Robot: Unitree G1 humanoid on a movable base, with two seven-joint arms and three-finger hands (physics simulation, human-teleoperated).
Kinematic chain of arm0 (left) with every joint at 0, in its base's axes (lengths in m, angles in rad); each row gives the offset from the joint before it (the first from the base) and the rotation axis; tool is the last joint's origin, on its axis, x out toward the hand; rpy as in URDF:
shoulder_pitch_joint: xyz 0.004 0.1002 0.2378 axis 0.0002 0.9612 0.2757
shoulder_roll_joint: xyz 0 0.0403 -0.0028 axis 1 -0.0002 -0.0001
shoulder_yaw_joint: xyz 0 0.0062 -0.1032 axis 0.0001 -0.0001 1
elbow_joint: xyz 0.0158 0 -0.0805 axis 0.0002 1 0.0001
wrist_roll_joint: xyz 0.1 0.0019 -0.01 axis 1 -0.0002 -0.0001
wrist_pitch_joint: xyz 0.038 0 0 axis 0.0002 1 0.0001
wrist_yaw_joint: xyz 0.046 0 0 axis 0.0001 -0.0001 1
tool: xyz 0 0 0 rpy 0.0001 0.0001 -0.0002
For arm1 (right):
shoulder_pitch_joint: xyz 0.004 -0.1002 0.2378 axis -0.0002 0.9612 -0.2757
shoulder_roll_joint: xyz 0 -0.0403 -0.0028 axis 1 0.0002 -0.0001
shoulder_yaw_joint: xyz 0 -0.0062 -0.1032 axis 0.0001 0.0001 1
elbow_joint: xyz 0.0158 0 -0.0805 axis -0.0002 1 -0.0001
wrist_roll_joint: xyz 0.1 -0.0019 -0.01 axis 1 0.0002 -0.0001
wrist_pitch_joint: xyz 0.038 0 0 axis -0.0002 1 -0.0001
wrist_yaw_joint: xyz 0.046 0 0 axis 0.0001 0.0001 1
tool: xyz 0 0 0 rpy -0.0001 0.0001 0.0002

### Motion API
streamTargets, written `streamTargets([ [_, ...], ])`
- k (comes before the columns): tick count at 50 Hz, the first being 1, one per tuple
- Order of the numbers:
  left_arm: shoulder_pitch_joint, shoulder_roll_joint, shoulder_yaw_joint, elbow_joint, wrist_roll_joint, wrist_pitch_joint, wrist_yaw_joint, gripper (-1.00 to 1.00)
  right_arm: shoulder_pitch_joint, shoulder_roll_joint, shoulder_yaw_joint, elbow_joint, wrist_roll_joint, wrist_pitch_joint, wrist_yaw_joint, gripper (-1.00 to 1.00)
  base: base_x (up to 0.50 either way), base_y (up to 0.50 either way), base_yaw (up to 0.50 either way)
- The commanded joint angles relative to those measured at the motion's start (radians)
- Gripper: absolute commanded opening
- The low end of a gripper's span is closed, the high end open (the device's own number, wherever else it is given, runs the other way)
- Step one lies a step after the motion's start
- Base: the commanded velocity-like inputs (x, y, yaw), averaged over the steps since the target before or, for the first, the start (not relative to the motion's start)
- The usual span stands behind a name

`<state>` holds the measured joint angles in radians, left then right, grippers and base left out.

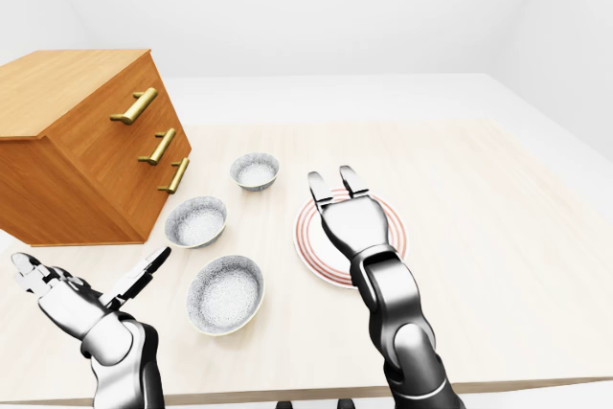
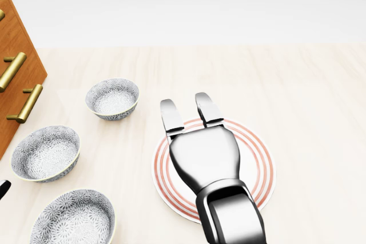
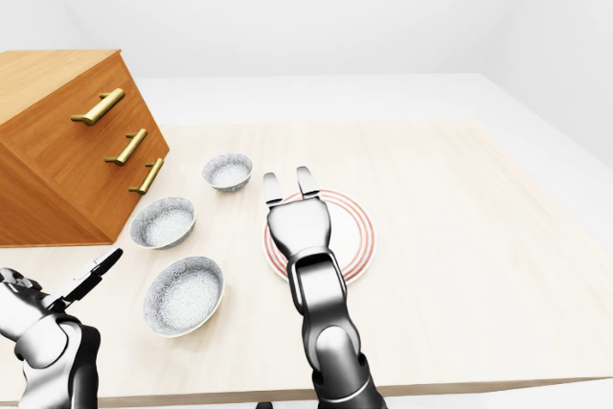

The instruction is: Put the bowl at the front on the plate.

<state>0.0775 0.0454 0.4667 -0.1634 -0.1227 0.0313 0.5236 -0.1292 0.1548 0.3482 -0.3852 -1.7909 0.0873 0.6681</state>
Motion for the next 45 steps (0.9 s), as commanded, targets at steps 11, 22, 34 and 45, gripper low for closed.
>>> streamTargets([
  [11, 0.000, -0.001, 0.003, 0.000, -0.002, 0.000, 0.000, 1.00, 0.040, 0.021, 0.131, -0.125, -0.094, 0.000, 0.030, 1.00, 0.00, 0.00, 0.00],
  [22, 0.010, -0.006, 0.005, -0.026, -0.001, 0.012, 0.000, 1.00, 0.062, 0.050, 0.215, -0.161, -0.130, 0.000, 0.030, 1.00, 0.00, 0.00, 0.00],
  [34, -0.007, 0.000, 0.002, 0.019, 0.000, -0.016, 0.000, 1.00, 0.108, 0.051, 0.347, -0.142, -0.115, 0.000, 0.030, 1.00, 0.00, 0.00, 0.00],
  [45, 0.000, 0.000, 0.001, -0.002, -0.004, 0.000, 0.000, 1.00, 0.133, 0.023, 0.398, -0.079, -0.070, -0.013, 0.030, 1.00, 0.00, 0.00, 0.00],
])
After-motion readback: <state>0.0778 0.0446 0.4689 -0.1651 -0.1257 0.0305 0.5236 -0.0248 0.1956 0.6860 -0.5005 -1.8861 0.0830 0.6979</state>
